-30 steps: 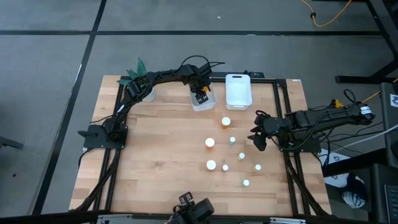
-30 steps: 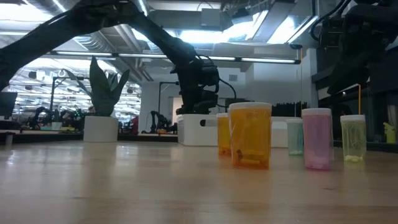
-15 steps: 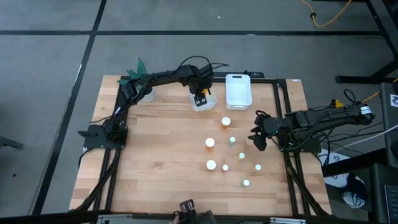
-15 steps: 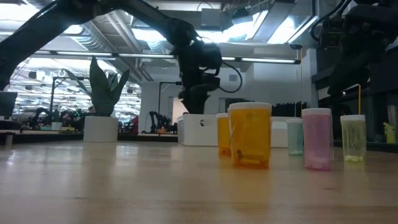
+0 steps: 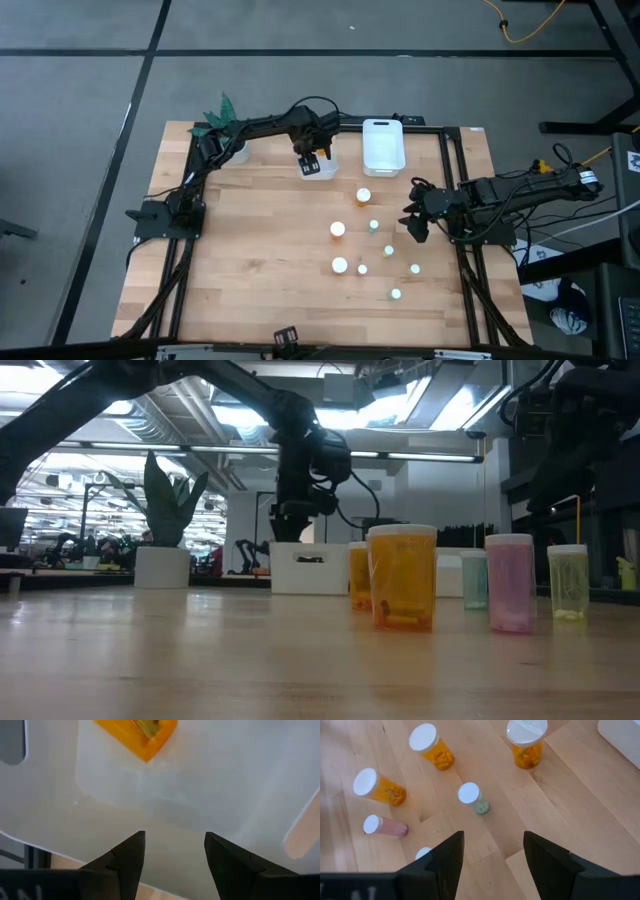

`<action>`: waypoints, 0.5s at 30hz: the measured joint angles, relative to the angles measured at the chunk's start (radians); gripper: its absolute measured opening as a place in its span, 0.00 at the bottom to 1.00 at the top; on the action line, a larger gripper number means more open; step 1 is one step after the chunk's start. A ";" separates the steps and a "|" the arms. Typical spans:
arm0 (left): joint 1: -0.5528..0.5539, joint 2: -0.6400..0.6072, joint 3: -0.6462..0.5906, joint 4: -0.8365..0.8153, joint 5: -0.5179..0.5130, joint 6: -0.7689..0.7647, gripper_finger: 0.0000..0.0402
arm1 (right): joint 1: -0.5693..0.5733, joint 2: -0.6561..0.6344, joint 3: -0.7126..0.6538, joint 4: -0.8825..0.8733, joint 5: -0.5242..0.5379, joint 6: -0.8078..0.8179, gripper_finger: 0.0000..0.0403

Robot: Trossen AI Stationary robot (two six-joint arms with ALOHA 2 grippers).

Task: Pick and place medicine bottles into bin by pill shape (circle, oval)
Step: Put the big orange capsule bottle into the right white bin

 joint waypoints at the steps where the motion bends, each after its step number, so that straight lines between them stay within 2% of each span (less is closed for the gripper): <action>1: 0.002 0.000 0.000 -0.007 0.000 -0.004 0.49 | 0.000 0.000 0.000 0.000 0.000 0.000 0.51; 5: 0.004 0.000 0.000 0.023 0.000 -0.005 0.49 | 0.000 0.000 0.000 0.000 0.000 -0.001 0.51; 15: 0.010 -0.007 0.000 0.281 -0.008 0.011 0.49 | 0.000 0.000 0.000 0.000 0.000 -0.003 0.51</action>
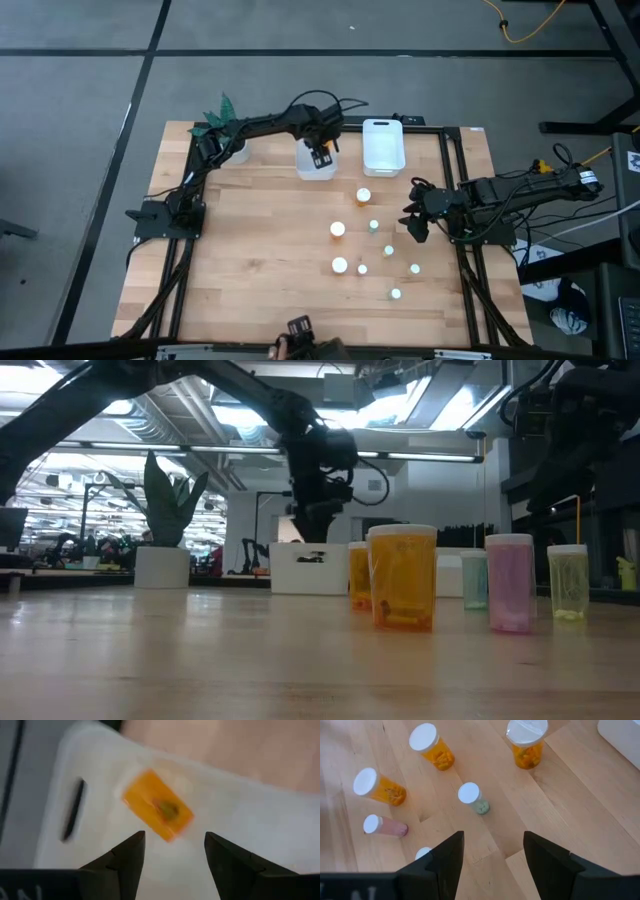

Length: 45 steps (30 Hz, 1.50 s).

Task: Pick and place medicine bottles into bin by pill shape (circle, oval)
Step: Put the big orange capsule bottle into the right white bin

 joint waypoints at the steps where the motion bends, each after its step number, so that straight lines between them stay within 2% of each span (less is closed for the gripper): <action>1: 0.000 0.000 0.000 0.022 -0.018 -0.001 0.49 | 0.000 0.000 0.000 0.000 0.000 0.000 0.51; 6: -0.006 0.000 0.000 0.077 -0.143 0.001 0.49 | 0.000 0.000 0.000 0.000 0.000 -0.001 0.51; 9: -0.012 0.000 0.000 0.091 -0.162 0.000 0.49 | 0.000 0.000 0.000 0.000 0.000 -0.002 0.51; 14: -0.005 0.000 0.000 0.092 -0.126 -0.068 0.51 | 0.000 0.000 0.000 0.000 0.000 -0.005 0.51; 18: 0.031 0.000 0.000 0.085 -0.060 -0.117 0.58 | 0.000 0.000 0.000 0.000 0.000 -0.005 0.51; 24: 0.067 0.000 0.000 0.090 -0.041 -0.107 0.69 | 0.000 0.000 0.000 0.000 0.000 -0.005 0.51; 30: 0.073 0.000 0.000 0.090 -0.038 -0.122 0.69 | 0.000 0.000 0.000 0.000 0.000 -0.006 0.51; 35: 0.081 0.012 0.000 0.086 0.071 -0.230 0.69 | 0.000 0.000 0.000 0.000 0.000 -0.031 0.51; 45: 0.083 0.079 0.001 0.122 0.067 -0.297 0.68 | 0.000 0.000 0.000 -0.001 0.000 -0.030 0.51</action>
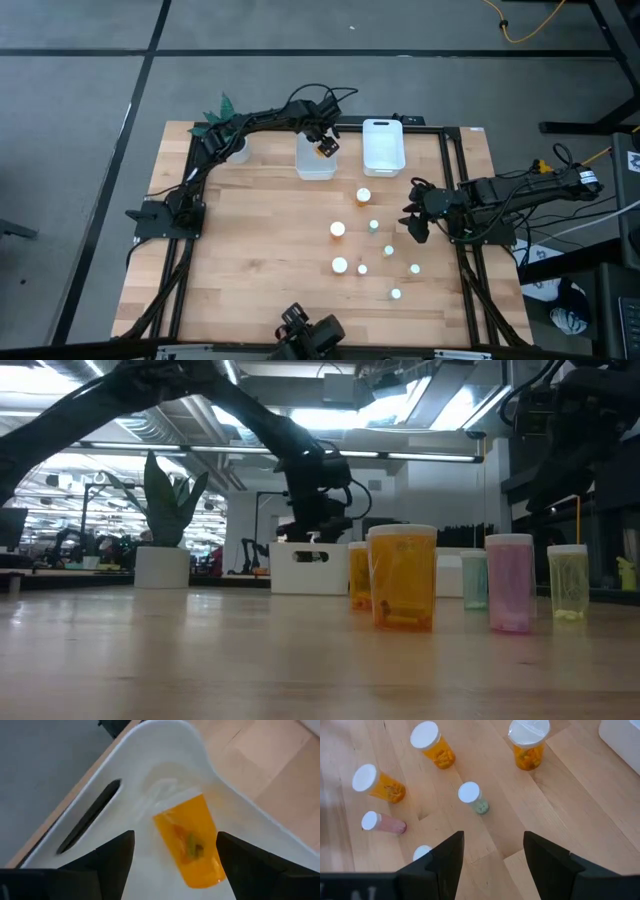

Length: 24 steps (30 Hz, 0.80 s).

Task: Pick and place medicine bottles into bin by pill shape (circle, oval)
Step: Put the big orange capsule bottle into the right white bin

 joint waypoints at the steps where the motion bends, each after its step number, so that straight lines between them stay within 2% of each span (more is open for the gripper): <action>1: -0.001 0.003 0.000 0.000 0.003 -0.001 0.68 | 0.000 0.000 0.000 0.000 0.000 0.000 0.51; 4: -0.001 0.020 0.000 -0.011 0.006 -0.012 0.68 | 0.000 0.000 0.000 0.000 0.000 0.001 0.51; 8: 0.000 0.041 -0.001 -0.035 0.072 -0.022 0.68 | 0.000 0.000 0.000 0.000 0.000 0.001 0.51; 14: -0.008 0.039 -0.001 -0.011 0.029 -0.015 0.67 | 0.000 0.000 0.000 0.000 0.000 0.002 0.51; 17: -0.011 0.039 -0.001 -0.009 0.029 0.005 0.62 | 0.000 0.000 0.000 0.000 0.000 0.002 0.51; 24: -0.016 0.032 -0.001 -0.015 0.025 0.008 0.43 | 0.000 0.000 0.000 0.000 0.000 0.001 0.51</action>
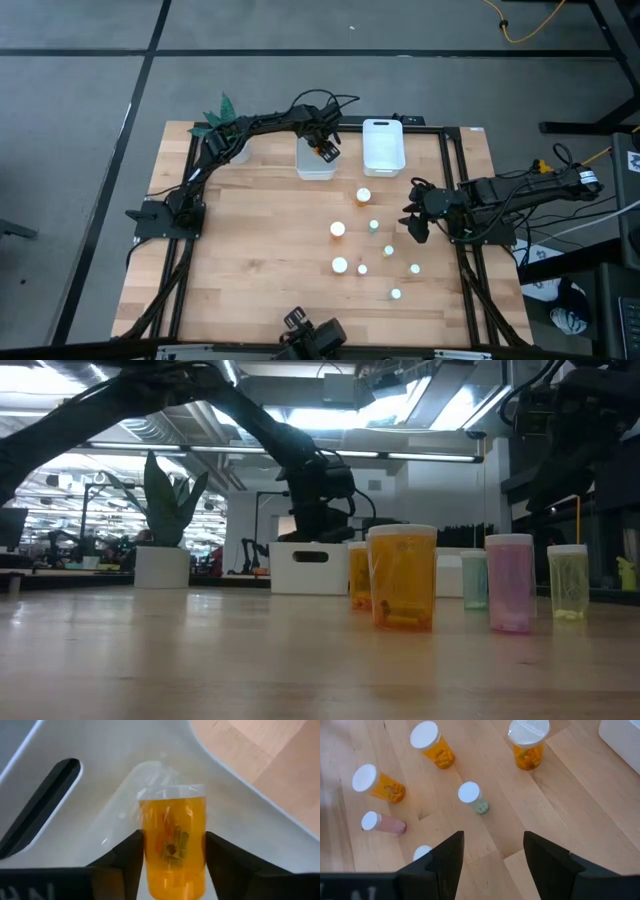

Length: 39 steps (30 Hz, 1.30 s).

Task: Pick and place medicine bottles into bin by pill shape (circle, oval)
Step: Put the big orange capsule bottle into the right white bin

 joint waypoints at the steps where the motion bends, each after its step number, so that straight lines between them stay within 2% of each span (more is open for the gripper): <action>1: -0.002 -0.003 0.000 -0.001 0.000 0.000 0.41 | 0.000 0.000 0.000 0.000 0.000 0.000 0.51; 4: -0.003 -0.023 0.000 -0.023 -0.003 0.000 0.37 | 0.000 0.000 0.000 0.000 0.000 0.000 0.51; 10: -0.010 -0.110 0.000 -0.057 -0.004 0.003 0.37 | 0.000 0.000 0.000 -0.002 0.000 0.000 0.51; 15: -0.048 -0.214 0.000 -0.072 0.000 0.073 0.37 | 0.000 0.000 0.000 0.015 0.008 -0.052 0.51; 18: -0.089 -0.270 0.000 -0.067 0.022 0.144 0.37 | 0.000 0.000 -0.024 0.185 0.050 -0.186 0.51; 25: -0.229 -0.390 0.000 -0.101 0.100 0.314 0.37 | 0.000 0.000 -0.038 0.594 0.062 -0.454 0.51; 31: -0.369 -0.475 0.000 -0.100 0.106 0.395 0.37 | -0.018 0.058 -0.039 0.662 0.129 -0.591 0.51; 39: -0.452 -0.481 0.001 -0.089 0.137 0.438 0.37 | -0.063 0.191 -0.040 0.910 0.042 -0.730 0.52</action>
